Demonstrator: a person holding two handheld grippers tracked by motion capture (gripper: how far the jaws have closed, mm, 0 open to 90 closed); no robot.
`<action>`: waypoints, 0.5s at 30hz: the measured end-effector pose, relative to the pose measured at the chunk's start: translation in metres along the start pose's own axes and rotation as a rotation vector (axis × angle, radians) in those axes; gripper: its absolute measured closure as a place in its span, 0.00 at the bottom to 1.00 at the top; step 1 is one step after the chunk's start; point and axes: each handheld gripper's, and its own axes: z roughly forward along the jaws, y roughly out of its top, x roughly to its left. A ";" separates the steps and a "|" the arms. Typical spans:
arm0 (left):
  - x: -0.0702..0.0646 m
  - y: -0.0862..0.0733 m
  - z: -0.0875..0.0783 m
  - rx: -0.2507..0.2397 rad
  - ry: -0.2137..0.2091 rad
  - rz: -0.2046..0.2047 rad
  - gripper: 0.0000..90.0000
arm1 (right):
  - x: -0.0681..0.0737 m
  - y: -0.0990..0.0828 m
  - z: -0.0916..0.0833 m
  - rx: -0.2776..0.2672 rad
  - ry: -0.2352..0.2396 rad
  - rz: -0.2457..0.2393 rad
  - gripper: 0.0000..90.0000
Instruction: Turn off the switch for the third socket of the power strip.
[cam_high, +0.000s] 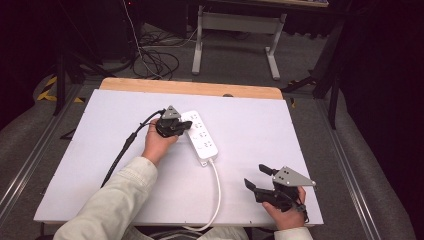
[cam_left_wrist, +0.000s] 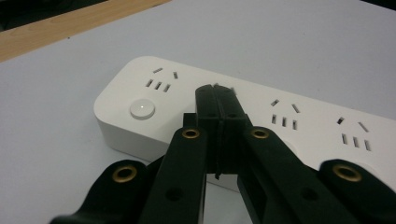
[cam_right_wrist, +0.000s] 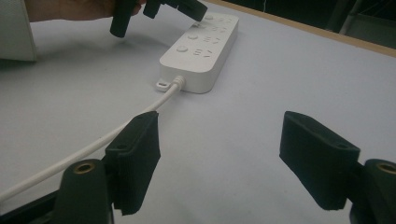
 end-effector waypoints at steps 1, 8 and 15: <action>0.000 -0.001 0.001 -0.003 -0.003 -0.003 1.00 | 0.000 0.000 0.000 0.000 0.000 0.000 0.32; -0.001 -0.002 0.006 -0.006 0.009 0.014 1.00 | 0.000 0.000 0.000 0.001 0.003 0.000 0.32; -0.001 -0.003 0.007 -0.013 0.013 0.004 1.00 | 0.000 0.000 0.000 -0.001 0.005 -0.002 0.32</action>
